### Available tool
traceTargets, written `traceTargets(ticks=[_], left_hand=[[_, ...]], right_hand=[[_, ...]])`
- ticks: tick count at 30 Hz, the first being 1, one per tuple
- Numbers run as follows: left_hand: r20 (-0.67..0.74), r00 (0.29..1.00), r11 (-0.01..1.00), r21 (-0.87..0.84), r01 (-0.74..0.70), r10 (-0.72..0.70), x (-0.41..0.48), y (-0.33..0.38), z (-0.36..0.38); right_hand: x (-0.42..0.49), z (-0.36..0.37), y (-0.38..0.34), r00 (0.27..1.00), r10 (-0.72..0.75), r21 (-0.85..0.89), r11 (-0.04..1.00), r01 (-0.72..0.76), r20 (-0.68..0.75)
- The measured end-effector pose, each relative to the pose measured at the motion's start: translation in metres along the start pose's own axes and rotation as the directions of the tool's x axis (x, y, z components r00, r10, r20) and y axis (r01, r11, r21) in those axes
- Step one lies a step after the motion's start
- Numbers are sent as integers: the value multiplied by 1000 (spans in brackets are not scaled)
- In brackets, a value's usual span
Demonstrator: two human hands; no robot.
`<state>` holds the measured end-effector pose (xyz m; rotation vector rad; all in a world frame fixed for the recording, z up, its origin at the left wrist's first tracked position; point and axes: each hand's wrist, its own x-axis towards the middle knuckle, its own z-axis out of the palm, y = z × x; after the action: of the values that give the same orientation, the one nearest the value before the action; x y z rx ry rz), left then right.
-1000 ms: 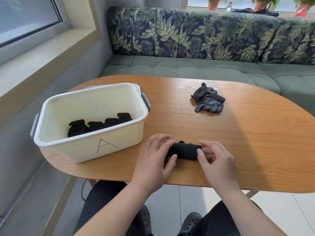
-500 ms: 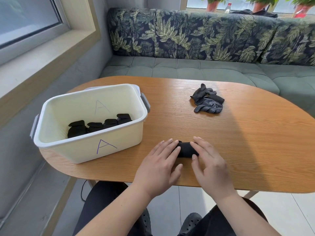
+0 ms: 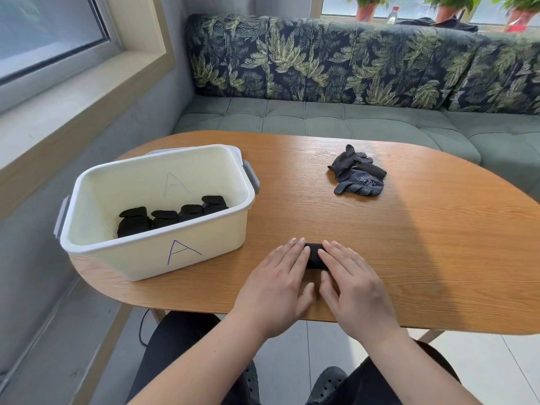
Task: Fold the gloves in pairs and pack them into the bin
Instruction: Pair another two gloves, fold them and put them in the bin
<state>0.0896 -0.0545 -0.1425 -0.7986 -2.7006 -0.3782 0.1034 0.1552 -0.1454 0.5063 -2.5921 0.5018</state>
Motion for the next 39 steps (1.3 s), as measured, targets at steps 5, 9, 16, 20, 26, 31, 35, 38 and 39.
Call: traceTargets(ticks=[5,9,16,20,26,31,35,38,39], left_hand=[[-102,991,996,-12,-89,87,-5,-1,4],[-137,987,995,-36,-94,88,-3,0,3],[-114,992,996,-70,-60,52,-2,-1,0],[-137,990,998,-35,-49,44,-4,2,-4],[-173,978,991,-90,101,-115,-6,4,-18],[-202,947,964,-144,224,-250,-5,2,-23],[-135,955,961,-115,251,-265,-4,0,-22],[-93,946,946,-123,299,-311,-1,-1,-20],[-70,941,939,-127,320,-330,1,-1,-20]], right_hand=[[-1,0,-1,999,15,-4,1000,-15,-28],[0,-3,-3,999,36,29,999,-35,-29],[2,-6,-6,992,106,62,993,-103,-60],[4,-13,-2,981,191,205,962,-179,-39],[13,-12,5,966,232,166,954,-248,113],[10,-19,2,938,344,201,922,-331,-32],[10,-22,0,930,368,209,909,-360,-3],[12,-23,4,929,366,276,889,-365,49],[13,-23,5,928,364,297,880,-371,81]])
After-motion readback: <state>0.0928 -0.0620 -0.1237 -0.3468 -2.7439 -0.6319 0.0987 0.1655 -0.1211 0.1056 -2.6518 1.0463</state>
